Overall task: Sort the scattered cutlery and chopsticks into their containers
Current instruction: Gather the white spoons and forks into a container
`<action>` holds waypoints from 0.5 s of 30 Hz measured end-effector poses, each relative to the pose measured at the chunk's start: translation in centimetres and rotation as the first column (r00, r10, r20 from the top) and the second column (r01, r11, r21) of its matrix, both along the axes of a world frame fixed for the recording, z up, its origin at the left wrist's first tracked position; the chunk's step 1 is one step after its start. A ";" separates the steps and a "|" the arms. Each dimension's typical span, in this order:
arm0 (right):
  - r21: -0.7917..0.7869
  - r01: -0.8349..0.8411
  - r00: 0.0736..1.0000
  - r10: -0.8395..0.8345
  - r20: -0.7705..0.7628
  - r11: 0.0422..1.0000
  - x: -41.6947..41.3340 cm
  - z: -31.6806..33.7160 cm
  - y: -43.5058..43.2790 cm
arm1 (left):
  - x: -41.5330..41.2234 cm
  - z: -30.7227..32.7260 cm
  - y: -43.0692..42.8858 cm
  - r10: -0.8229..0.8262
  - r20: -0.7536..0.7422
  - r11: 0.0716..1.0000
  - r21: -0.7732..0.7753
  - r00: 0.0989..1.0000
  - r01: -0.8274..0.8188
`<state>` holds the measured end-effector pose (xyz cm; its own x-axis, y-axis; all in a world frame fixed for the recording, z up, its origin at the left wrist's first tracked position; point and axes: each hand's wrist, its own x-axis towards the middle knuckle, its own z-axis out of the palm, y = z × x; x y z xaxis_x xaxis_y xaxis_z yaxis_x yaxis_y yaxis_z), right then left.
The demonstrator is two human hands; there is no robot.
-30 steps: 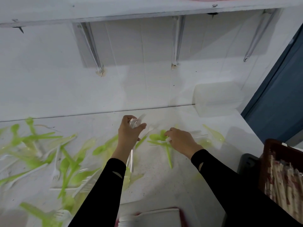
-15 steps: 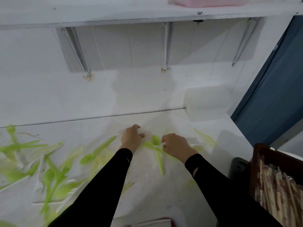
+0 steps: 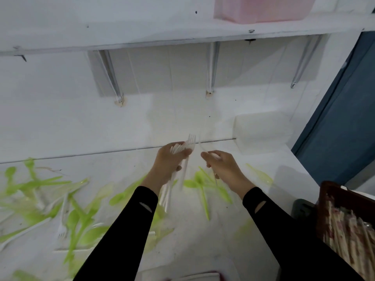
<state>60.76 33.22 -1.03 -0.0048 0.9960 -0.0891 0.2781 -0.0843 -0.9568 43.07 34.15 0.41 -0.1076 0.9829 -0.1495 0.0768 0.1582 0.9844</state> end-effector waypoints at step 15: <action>0.115 -0.060 0.985 0.040 0.169 0.991 -1.0 0.7 -5.7 | 2.1 -0.1 -7.3 0.103 0.381 0.993 -0.094 0.919 -0.073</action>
